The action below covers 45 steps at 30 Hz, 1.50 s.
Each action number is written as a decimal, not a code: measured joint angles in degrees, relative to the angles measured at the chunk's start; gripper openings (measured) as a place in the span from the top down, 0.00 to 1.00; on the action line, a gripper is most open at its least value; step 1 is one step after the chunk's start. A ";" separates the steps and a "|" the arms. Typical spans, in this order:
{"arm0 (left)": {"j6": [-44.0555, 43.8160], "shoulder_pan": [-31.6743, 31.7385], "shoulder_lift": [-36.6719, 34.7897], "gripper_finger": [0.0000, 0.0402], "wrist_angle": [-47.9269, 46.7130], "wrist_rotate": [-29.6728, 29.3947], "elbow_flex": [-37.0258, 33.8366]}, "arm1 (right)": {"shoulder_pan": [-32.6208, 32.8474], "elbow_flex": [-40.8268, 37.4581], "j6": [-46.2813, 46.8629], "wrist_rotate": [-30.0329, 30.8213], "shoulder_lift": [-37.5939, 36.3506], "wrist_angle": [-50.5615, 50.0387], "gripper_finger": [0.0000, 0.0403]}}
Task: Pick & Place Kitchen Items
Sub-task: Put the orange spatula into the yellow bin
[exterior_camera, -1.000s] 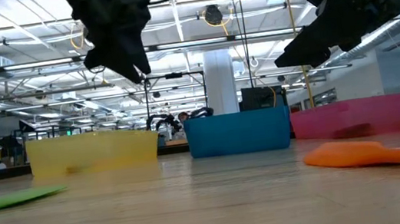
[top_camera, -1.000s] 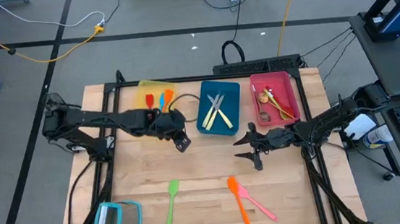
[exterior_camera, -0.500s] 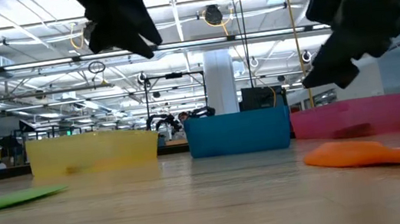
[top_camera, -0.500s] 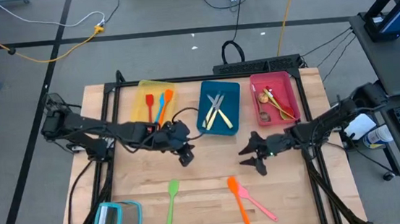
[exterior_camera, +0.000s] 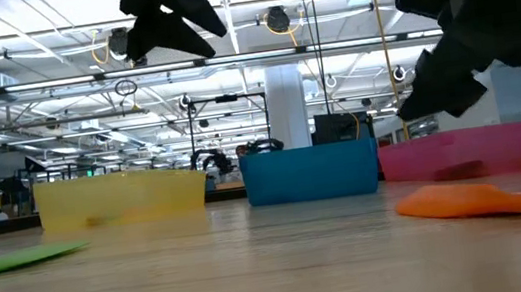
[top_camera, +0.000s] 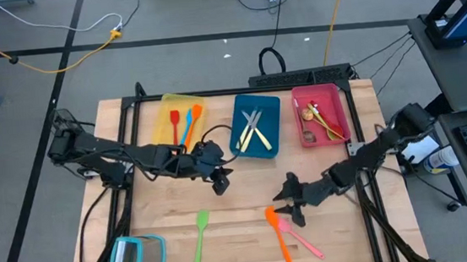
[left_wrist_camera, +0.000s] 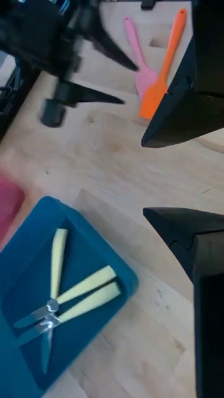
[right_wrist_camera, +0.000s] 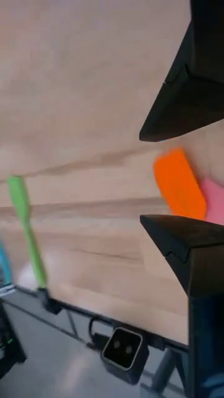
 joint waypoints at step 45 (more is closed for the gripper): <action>7.38 0.02 0.00 0.58 0.03 0.00 0.00 | 3.70 13.37 27.90 2.11 16.76 -11.58 0.60</action>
